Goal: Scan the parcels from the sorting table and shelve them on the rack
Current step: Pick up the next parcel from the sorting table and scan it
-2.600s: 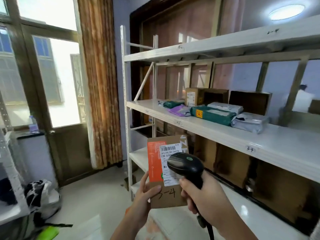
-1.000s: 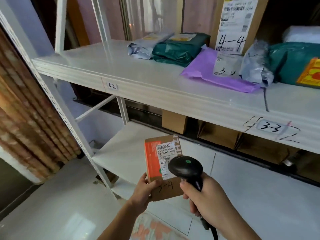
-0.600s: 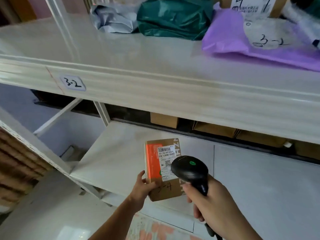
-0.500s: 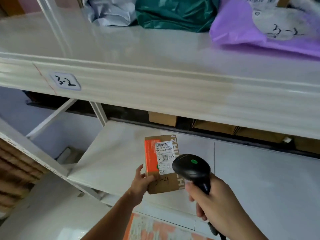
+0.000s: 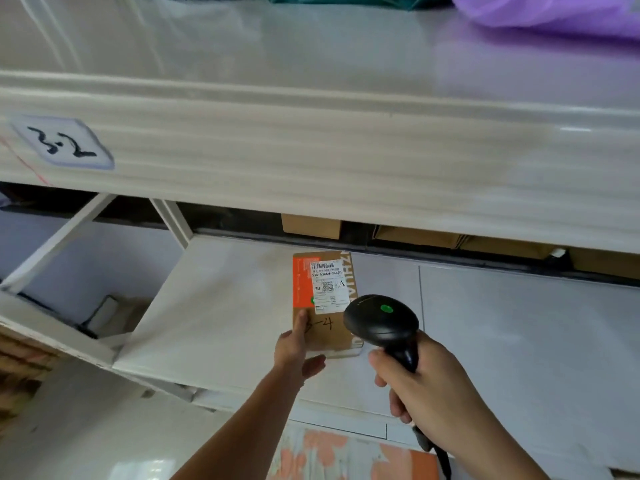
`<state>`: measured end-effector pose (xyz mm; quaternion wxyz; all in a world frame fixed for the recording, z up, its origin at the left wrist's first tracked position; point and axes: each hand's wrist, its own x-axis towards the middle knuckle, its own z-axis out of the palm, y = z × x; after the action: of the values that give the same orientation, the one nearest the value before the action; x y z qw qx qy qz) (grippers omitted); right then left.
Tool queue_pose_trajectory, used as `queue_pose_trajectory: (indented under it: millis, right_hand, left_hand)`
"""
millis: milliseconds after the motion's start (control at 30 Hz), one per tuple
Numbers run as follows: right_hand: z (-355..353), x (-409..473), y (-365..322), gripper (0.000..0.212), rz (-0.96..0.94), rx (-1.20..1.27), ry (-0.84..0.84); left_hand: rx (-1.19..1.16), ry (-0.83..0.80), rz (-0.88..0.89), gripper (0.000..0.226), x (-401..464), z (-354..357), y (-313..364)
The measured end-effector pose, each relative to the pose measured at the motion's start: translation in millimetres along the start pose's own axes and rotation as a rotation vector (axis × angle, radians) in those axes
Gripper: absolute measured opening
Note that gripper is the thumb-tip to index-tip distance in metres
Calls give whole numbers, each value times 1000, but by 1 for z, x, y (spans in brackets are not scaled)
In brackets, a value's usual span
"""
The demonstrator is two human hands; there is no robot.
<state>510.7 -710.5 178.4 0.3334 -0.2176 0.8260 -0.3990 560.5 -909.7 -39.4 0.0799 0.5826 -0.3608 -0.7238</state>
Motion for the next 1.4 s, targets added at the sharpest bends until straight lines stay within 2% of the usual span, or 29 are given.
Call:
queue_pose_trajectory:
  millis: [100,233,333,467,533,633,700,767,900,967,1033,1200,1400]
  right_hand:
    - [-2,4,0,12,1,-8,11]
    - [-4,8,2,8,13,-1,23]
    - [-8,9,6,8,14,-17,39]
    - [-10,6,11,11,10,-21,93]
    - [-10,2,12,13,18,-11,121]
    - [-9,-10,8,13,24,11,132]
    - [-10,-22,1,13,19,19,125]
    - [-15,-34,-5,13,5,29,131]
    - [-29,-69,-10,9,-23,76,159]
    - [-38,-88,-10,6,-42,93,171]
    - [-49,-110,-9,5,-61,113,182]
    - [-91,-178,13,5,-84,163,282]
    - [-159,-302,73,7,13,206,478]
  left_hand:
    - [1,40,80,57,13,9,19]
    - [4,41,89,51,33,21,50]
    - [90,96,120,49,42,25,73]
    - [249,168,174,58,51,13,95]
    - [246,114,139,63,46,5,96]
    - [267,62,104,83,37,-3,87]
    - [336,156,137,87,24,-8,83]
    - [552,240,260,82,5,-15,81]
    - [1188,277,617,74,-49,-29,72]
    - [1345,326,810,74,-74,-29,74]
    - [1407,258,951,79,-98,-20,79]
    - [1661,-55,1020,91,-186,42,72]
    - [1796,-333,1196,110,-302,155,0]
